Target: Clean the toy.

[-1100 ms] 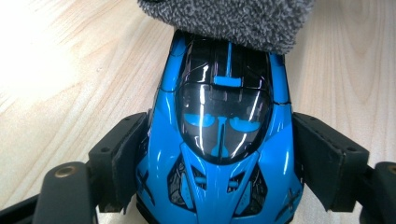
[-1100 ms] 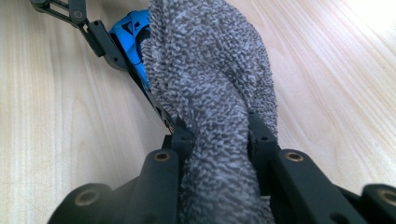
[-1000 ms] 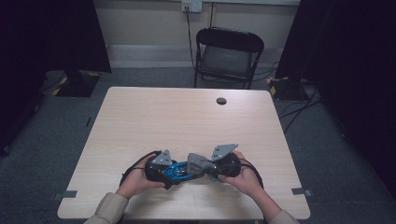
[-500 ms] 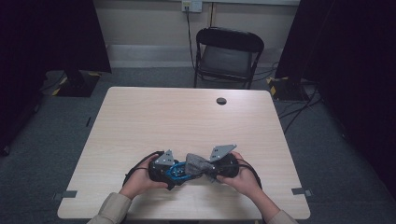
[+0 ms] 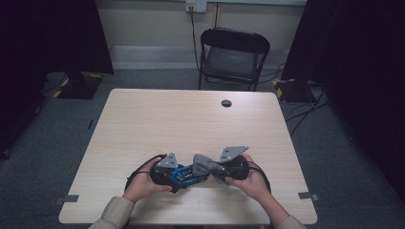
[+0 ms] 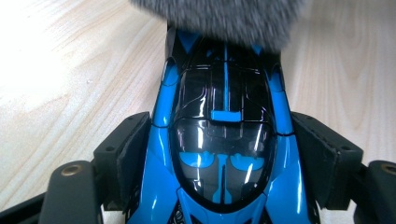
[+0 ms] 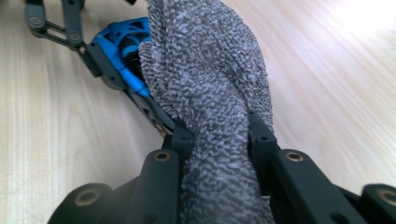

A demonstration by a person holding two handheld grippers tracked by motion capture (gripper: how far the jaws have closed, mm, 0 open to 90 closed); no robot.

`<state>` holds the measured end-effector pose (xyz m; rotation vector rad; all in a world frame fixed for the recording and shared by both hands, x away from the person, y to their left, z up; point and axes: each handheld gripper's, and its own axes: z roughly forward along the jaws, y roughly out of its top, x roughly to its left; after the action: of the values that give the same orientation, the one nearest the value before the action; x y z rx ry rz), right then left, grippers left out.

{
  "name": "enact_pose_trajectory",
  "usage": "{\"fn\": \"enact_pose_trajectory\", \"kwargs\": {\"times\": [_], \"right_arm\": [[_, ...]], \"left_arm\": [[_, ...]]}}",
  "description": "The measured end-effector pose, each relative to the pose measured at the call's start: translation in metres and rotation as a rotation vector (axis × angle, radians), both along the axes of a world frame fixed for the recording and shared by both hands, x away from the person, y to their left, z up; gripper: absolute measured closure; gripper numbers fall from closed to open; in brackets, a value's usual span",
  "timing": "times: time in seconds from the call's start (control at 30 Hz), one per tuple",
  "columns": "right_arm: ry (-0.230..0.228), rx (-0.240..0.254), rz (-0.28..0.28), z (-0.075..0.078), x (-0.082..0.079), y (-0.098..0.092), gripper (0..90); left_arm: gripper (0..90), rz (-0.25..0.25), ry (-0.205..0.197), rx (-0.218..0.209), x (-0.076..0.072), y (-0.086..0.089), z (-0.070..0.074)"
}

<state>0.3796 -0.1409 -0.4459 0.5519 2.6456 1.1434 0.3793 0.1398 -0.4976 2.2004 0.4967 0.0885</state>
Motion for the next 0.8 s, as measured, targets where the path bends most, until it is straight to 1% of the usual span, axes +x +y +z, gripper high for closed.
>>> {"fn": "enact_pose_trajectory", "kwargs": {"times": [0.03,0.07,0.23,0.3,0.33,0.37,0.43,0.53,0.57,0.63,0.67,0.73,0.8], "right_arm": [[-0.003,0.006,-0.01,0.001,0.001,-0.003,71.0],[-0.005,0.012,-0.02,0.003,0.001,-0.007,71.0],[-0.013,0.044,-0.071,0.008,0.005,-0.024,71.0],[-0.013,0.052,-0.086,0.008,0.006,-0.029,71.0],[-0.011,0.053,-0.093,0.008,0.006,-0.03,71.0],[-0.01,0.051,-0.094,0.007,0.006,-0.031,71.0],[-0.003,0.045,-0.094,0.005,0.006,-0.031,71.0],[-0.01,0.044,-0.09,0.005,0.005,-0.029,71.0],[-0.013,0.047,-0.091,0.006,0.005,-0.029,71.0],[-0.014,0.039,-0.102,0.007,0.005,-0.031,71.0],[-0.018,0.035,-0.108,0.008,0.005,-0.032,71.0],[-0.019,0.05,-0.127,0.008,0.007,-0.036,71.0],[-0.017,0.08,-0.148,0.009,0.01,-0.041,71.0]], "left_arm": [[24.6,0.001,0.007,-0.001,0.0,0.001,0.001],[24.6,0.0,0.003,0.002,0.0,0.003,0.002],[24.5,0.02,-0.005,-0.015,0.0,0.008,0.007],[24.6,0.029,-0.005,-0.034,0.001,0.012,0.012],[24.6,0.035,-0.012,-0.03,0.001,0.013,0.013],[24.6,0.038,-0.016,-0.031,0.001,0.014,0.014],[24.6,0.038,-0.011,-0.036,0.001,0.015,0.015],[24.6,0.047,-0.023,-0.047,0.002,0.017,0.019],[24.6,0.052,-0.021,-0.054,0.003,0.018,0.021],[24.6,0.053,-0.034,-0.057,0.004,0.021,0.025],[24.5,0.056,-0.034,-0.067,0.004,0.023,0.028],[24.6,0.058,-0.038,-0.07,0.004,0.024,0.03],[24.6,0.059,-0.046,-0.082,0.004,0.027,0.037]]}}
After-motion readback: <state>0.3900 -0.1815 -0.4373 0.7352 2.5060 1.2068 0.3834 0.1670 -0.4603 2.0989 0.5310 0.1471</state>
